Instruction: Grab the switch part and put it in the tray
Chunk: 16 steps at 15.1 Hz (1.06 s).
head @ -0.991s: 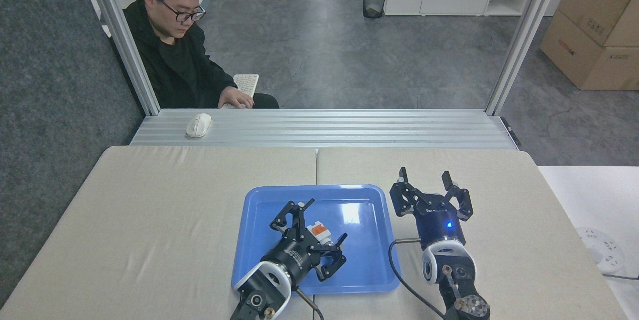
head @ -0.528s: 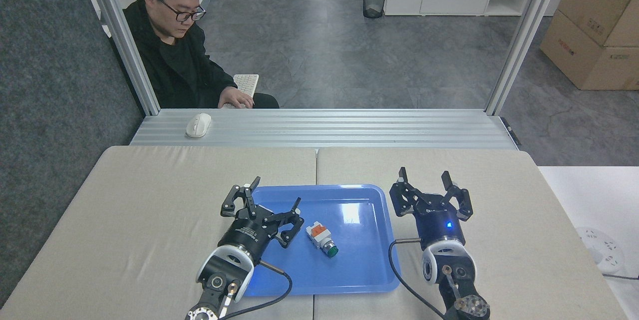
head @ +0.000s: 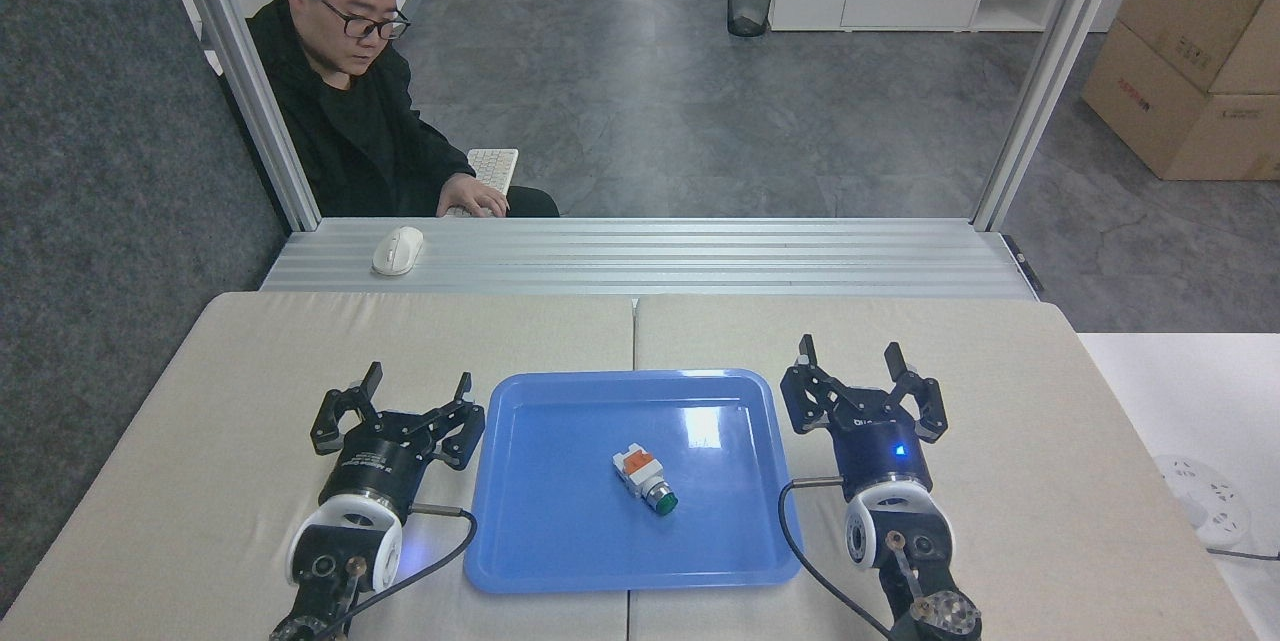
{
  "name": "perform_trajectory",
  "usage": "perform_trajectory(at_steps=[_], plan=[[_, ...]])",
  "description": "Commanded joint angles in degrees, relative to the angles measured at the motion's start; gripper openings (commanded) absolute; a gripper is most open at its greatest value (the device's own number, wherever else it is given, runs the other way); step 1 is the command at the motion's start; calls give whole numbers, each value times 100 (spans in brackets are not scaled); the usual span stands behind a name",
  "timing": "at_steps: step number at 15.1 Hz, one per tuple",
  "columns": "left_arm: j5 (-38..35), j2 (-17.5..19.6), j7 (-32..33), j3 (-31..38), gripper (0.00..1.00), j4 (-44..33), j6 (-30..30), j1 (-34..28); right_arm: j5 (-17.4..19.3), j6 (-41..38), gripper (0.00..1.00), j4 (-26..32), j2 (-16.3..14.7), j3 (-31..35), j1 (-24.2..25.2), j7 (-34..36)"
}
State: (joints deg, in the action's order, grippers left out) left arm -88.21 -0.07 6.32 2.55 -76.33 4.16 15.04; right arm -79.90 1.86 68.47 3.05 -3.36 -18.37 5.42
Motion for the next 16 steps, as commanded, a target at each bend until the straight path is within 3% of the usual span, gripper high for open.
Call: perform_trajectory(at_steps=[1,5,8,13,16], plan=[[1306,305,-209,694,99,40,24,-1,0,-2,100,0,3,2,0,3],[1193,341,-342,615,99,40,59,-45,0,-2,100,0,3,2,0,3],[334,323,-623,606,99,48,15,-62,0,-2,100,0,3,2,0,-6],[304,253,-641,615,99,-47,6,-71,0,-2,100,0,11,2,0,3],[304,122,-571,562,99,-521,15,-238,0,-2,100,0,11,2,0,-6]])
